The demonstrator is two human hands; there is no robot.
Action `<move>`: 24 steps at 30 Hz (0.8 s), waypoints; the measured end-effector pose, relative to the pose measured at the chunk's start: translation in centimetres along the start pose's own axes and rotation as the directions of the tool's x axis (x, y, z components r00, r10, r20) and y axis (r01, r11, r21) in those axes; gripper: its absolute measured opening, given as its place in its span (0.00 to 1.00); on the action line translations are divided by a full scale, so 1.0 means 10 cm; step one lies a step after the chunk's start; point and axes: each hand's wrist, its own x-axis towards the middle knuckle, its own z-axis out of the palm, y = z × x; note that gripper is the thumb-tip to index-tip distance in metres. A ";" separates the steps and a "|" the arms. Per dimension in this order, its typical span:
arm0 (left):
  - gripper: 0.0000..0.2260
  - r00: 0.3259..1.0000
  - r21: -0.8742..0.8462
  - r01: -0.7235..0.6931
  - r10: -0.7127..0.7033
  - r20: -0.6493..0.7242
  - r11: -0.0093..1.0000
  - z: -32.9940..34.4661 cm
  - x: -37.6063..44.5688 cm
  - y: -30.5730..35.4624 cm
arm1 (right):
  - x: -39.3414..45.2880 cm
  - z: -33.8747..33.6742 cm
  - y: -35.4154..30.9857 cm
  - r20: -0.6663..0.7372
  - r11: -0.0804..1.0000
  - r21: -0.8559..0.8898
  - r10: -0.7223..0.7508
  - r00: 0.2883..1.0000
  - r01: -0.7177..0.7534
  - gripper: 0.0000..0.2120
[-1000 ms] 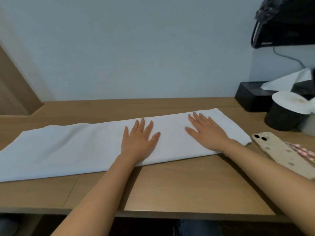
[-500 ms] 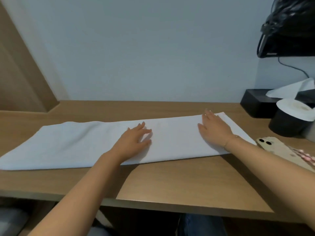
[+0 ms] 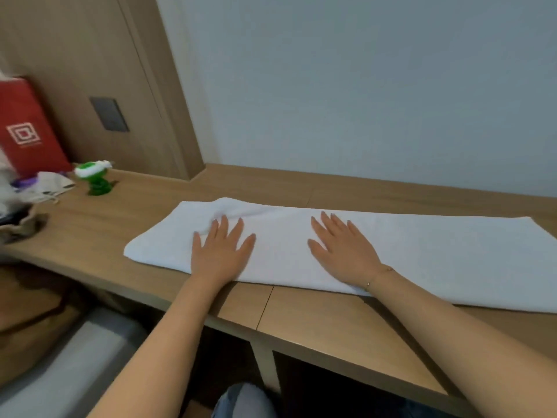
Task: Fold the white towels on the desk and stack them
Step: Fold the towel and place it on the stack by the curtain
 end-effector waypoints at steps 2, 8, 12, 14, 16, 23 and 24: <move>0.28 0.997 0.007 0.079 -0.079 -0.004 0.997 -0.03 0.11 -0.36 | 0.02 0.00 0.00 -0.002 1.000 -0.009 -0.001 1.000 0.001 0.29; 0.27 0.991 -0.064 0.090 -0.083 0.103 0.994 -0.19 0.28 -0.67 | 0.04 -0.11 -0.12 0.014 0.999 -0.034 0.028 1.000 -0.028 0.28; 0.20 0.977 -0.445 0.184 -0.213 -0.016 0.876 -0.44 0.44 -0.87 | 0.30 -0.23 -0.49 -0.129 0.989 -0.037 -0.144 0.981 0.141 0.24; 0.17 0.943 -0.400 0.234 -0.306 -0.126 0.886 -0.47 0.52 -0.97 | 0.38 -0.17 -0.67 -0.066 0.976 -0.001 -0.217 0.974 0.217 0.27; 0.18 0.923 -0.286 0.322 -0.366 -0.116 0.902 -0.45 0.58 -1.05 | 0.40 -0.04 -0.74 0.005 0.979 0.016 -0.204 0.979 0.204 0.28; 0.17 0.892 -0.394 0.360 -0.435 -0.118 0.845 -0.33 0.68 -1.26 | 0.46 0.12 -0.67 -0.017 0.983 0.041 -0.178 0.984 0.179 0.30; 0.18 0.894 -0.444 0.374 -0.443 -0.060 0.814 -0.34 0.69 -1.28 | 0.47 0.13 -0.67 -0.020 0.983 0.043 -0.178 0.984 0.179 0.30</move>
